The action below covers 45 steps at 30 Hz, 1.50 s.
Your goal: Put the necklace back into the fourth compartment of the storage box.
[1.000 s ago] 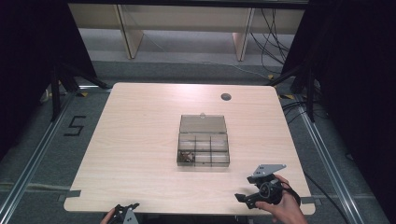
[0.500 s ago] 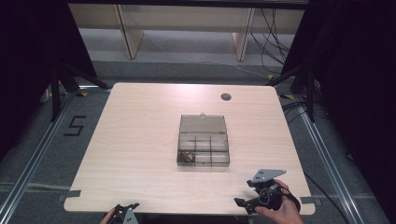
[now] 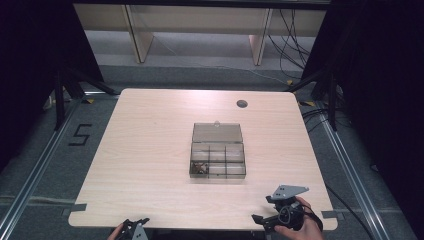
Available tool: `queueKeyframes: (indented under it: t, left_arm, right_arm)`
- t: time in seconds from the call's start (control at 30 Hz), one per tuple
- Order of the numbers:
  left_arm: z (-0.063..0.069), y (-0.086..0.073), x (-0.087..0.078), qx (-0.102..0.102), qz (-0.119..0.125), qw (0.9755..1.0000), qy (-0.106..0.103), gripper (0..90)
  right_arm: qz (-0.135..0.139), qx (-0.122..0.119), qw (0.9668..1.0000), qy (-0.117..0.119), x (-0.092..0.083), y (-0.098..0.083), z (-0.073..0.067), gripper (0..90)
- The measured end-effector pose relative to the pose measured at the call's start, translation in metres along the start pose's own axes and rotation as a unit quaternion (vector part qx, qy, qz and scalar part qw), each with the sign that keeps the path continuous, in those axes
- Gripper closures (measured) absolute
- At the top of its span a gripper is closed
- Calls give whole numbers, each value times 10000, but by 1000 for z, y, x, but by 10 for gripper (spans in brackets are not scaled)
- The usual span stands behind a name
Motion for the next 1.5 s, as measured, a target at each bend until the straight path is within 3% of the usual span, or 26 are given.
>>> queueKeyframes:
  t: [0.07, 0.1, 0.17, 0.2, 0.27, 0.3, 0.37, 0.4, 0.57, 0.6, 0.63, 0.7, 0.73, 0.77, 0.83, 0.93, 1.07, 1.2, 1.27, 1.33, 1.5]
  left_arm:
    - [1, 0, 2, -50, 45, 9999, 83, 154]
    - [1, 1, 2, -92, 95, 9999, 109, 154]
    - [1, 0, 2, -44, 66, 10000, 59, 154]
    - [2, 1, 2, -142, 168, 9998, 33, 154]
    - [2, 1, 2, -95, 146, 9998, 12, 154]
    - [1, 1, 0, 5, 72, 10000, -43, 154]
    - [1, 1, 1, -2, 75, 10000, -45, 154]
    - [1, 1, 1, -4, 78, 10000, -42, 155]
    - [1, 1, 1, -9, 84, 10000, -21, 154]
    - [2, 1, 3, -136, 177, 9997, 44, 154]
    - [2, 1, 2, -110, 160, 9998, 23, 154]
    - [1, 1, 1, -6, 78, 10000, -37, 154]
    - [3, 1, 2, -155, 188, 9997, 16, 154]
    - [1, 1, 1, -22, 97, 9999, -21, 154]
    - [0, 1, 0, 10, 87, 10000, -46, 154]
    - [1, 1, 1, -5, 107, 9999, -25, 154]
    - [1, 1, 1, 9, 94, 9999, -38, 154]
    - [1, 1, 1, 14, 91, 9999, -42, 154]
    - [1, 1, 2, -81, 159, 9998, -9, 155]
    - [0, 1, 1, -13, 110, 9999, -47, 154]
    - [0, 1, 0, 3, 103, 9999, -49, 154]
  right_arm:
    - [7, 16, 10000, -7, 0, -1, 0, 169]
    - [-18, 137, 9999, -19, -1, -2, -1, 169]
    - [17, 24, 10000, -16, 0, -3, 2, 168]
    - [30, 55, 10000, -45, 0, -4, 2, 169]
    - [4, 172, 9998, -73, -1, -5, 3, 168]
    - [50, 107, 9999, -72, -1, -5, 4, 169]
    - [82, 127, 9998, -88, -1, -6, 5, 168]
    - [51, 247, 9996, -90, -1, -7, 3, 169]
    - [94, 131, 9998, -83, -2, -9, 4, 168]
    - [132, 138, 9998, -105, -3, -9, 4, 168]
    - [128, 128, 9998, -79, -3, -9, 4, 168]
    - [117, 186, 9997, -141, -5, -11, 4, 168]
    - [238, 247, 9993, -148, -3, -11, 3, 168]
    - [206, 360, 9990, -162, -4, -13, 1, 168]
    - [139, 162, 9997, -152, -6, -14, 5, 168]
    - [86, 319, 9993, -145, -8, -17, 3, 168]
    - [198, 177, 9996, -94, -10, -17, 3, 169]
    - [210, 303, 9993, -84, -11, -18, 1, 168]
    - [236, 227, 9994, -121, -12, -19, 2, 168]
    - [202, 340, 9991, -130, -13, -20, 1, 167]
    - [281, 278, 9991, -170, -15, -20, 1, 167]
Point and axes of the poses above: each handheld gripper's, and its own axes: x roughly forward along the jaws, y roughly out of its top, z roughly to its right, the point moved 6 cm from there along x, roughly forward along the jaws, and after that the axes turned 13 degrees about z, right-handed, at the moved point
